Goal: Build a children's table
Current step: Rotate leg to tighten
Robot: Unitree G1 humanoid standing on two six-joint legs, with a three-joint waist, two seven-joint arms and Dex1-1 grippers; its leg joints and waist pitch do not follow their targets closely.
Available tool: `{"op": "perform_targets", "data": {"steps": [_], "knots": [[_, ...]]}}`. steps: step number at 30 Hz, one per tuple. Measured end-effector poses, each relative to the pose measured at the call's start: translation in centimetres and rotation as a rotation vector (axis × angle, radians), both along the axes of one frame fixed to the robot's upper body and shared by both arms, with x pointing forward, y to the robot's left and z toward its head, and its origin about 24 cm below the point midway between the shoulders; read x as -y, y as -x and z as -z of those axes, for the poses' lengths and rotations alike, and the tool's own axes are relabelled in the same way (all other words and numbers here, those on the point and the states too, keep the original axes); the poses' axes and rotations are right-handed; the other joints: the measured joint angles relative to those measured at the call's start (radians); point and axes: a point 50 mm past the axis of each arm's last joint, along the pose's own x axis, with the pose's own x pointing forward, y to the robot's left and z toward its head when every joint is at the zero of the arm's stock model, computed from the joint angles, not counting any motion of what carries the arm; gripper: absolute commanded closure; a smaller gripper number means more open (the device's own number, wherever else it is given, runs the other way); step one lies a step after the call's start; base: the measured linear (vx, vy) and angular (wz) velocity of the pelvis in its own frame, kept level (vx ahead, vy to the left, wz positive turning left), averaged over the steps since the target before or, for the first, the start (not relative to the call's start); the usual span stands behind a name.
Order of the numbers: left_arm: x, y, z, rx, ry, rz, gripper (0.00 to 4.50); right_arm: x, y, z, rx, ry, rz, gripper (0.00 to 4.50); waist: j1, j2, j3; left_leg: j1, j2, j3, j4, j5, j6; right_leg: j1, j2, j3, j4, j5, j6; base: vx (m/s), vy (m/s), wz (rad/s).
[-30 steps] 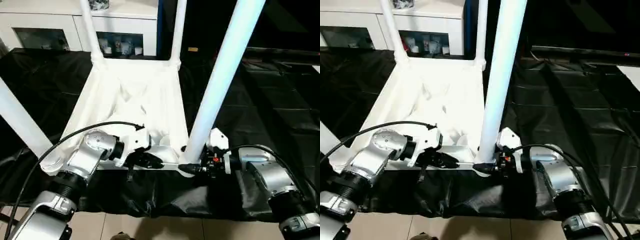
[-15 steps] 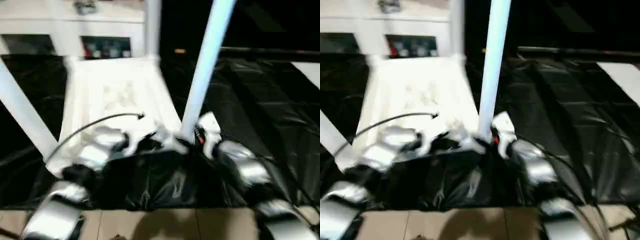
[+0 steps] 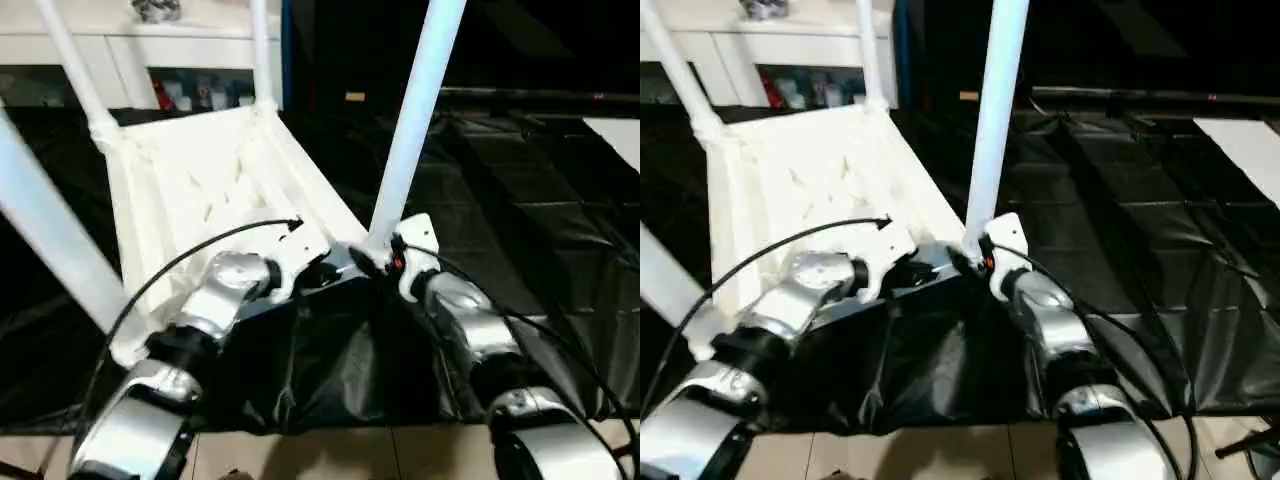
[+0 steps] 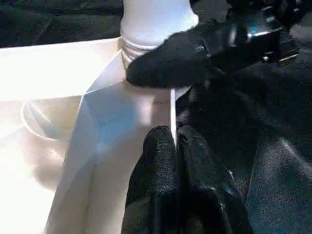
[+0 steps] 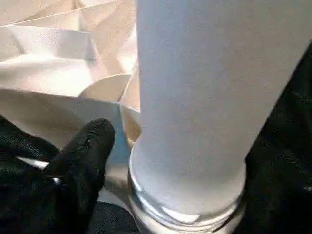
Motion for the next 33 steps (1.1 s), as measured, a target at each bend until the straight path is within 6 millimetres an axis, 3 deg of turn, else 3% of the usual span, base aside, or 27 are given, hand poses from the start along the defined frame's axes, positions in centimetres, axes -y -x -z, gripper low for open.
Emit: {"op": "perform_targets", "data": {"steps": [4,6,10,16,20,21,33], "knots": [[-1.4,0.5,-0.2,-0.014,-0.007,0.06,4.5,0.2,0.5,-0.2,-0.002,0.002,-0.134,0.58,0.0,0.0,0.0,0.0,0.002,0.0,-0.002,0.0,0.0,-0.001,0.002,-0.001,0.0,-0.001,0.0,0.0,0.0,0.0],[-3.5,1.1,-0.4,-0.026,-0.029,0.115,4.5,0.2,1.2,-0.3,-0.009,0.006,-0.279,0.58,0.003,-0.001,0.001,0.0,0.003,0.0,-0.002,0.0,0.0,-0.001,0.003,-0.001,0.001,-0.002,0.0,0.0,0.0,0.0],[-5.2,1.7,-0.6,-0.044,-0.05,0.174,4.5,-0.5,2.0,-0.3,-0.023,-0.008,-0.436,0.58,0.019,-0.002,0.001,0.001,0.004,0.002,-0.002,0.0,0.0,-0.001,0.002,-0.001,0.002,-0.002,0.0,0.0,0.0,0.0],[-6.9,2.4,-0.9,-0.06,-0.071,0.201,4.5,-1.3,2.6,-0.4,-0.031,-0.005,-0.56,0.58,0.027,-0.015,0.004,0.002,0.003,0.004,0.0,0.001,-0.002,-0.001,0.0,0.0,0.006,-0.002,0.001,0.0,0.0,0.0],[-8.1,2.9,-1.2,-0.072,-0.076,0.209,4.5,-2.1,2.9,-0.5,-0.026,-0.004,-0.621,0.58,0.021,-0.029,0.008,0.004,0.004,0.003,-0.001,0.001,-0.003,-0.002,0.001,0.0,0.01,-0.005,0.002,0.0,0.0,0.0],[-8.3,3.0,-1.2,-0.074,-0.079,0.211,4.5,-2.2,2.9,-0.5,-0.025,0.0,-0.635,0.81,0.02,-0.03,0.008,0.004,0.004,0.003,-0.002,0.001,-0.003,-0.002,0.001,0.0,0.01,-0.005,0.002,0.0,0.0,0.0],[-8.9,3.6,-1.4,-0.097,-0.083,0.222,4.5,-2.5,3.0,-0.5,-0.03,-0.008,-0.664,1.72,0.019,-0.032,0.007,0.004,0.003,0.003,-0.002,0.001,-0.004,-0.002,0.001,0.0,0.011,-0.007,0.001,0.0,0.0,0.0]]}}
